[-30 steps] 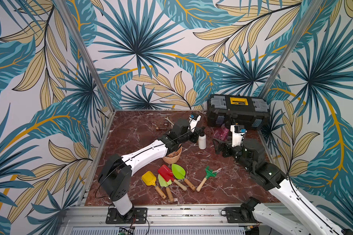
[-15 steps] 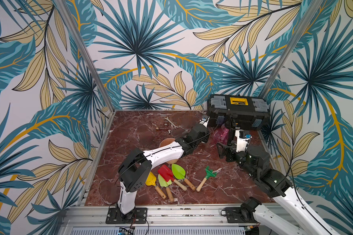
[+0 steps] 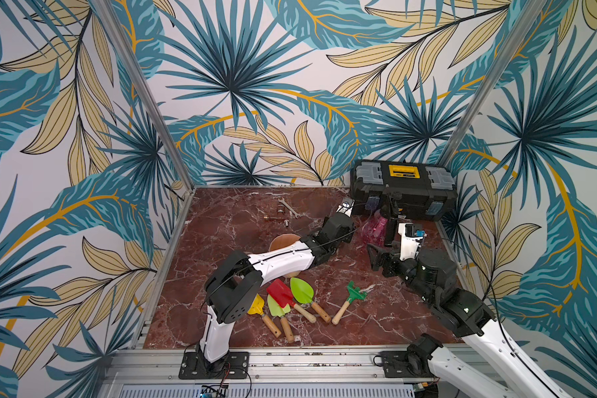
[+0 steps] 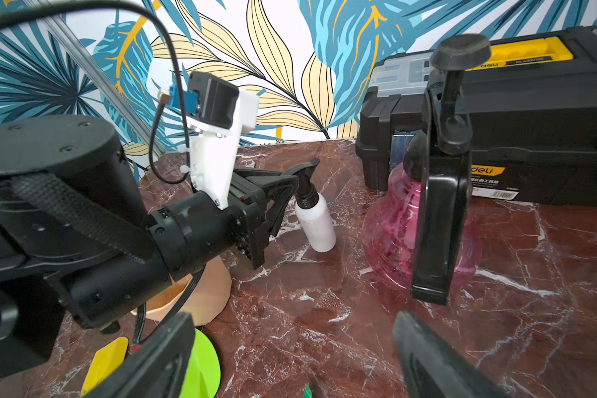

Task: Organize the gardening tools
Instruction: Place the gardening tool at the center of the board.

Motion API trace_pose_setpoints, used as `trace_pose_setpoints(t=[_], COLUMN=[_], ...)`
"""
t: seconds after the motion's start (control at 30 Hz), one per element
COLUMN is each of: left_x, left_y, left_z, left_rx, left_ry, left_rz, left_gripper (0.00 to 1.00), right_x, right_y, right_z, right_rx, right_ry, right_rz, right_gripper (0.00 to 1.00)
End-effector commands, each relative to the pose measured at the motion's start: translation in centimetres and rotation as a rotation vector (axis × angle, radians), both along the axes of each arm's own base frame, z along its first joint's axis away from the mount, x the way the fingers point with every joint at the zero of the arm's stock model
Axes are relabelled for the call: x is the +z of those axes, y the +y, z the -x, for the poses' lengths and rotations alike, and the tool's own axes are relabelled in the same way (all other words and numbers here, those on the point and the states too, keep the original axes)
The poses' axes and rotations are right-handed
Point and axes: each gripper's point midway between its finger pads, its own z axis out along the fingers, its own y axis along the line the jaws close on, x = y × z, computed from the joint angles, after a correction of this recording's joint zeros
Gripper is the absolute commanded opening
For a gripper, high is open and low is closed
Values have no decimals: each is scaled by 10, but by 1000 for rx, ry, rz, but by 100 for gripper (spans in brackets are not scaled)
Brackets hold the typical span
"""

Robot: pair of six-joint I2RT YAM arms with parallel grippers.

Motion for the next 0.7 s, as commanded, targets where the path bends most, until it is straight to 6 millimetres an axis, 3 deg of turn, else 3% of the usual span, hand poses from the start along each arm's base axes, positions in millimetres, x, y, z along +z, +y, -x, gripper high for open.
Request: trace_pose_setpoints(t=[0.0,0.67], left_x=[11,-11], left_y=[-1,-1], left_z=[-2,1], left_rx=[9,-8], left_ry=[-35,13], left_rz=[41,16], left_gripper=[6,17], right_x=[-9,-16], right_y=[0,3], right_z=[0,0], right_rx=[0,12], right_ry=[16,35], right_rz=[9,19], right_gripper=[95,95])
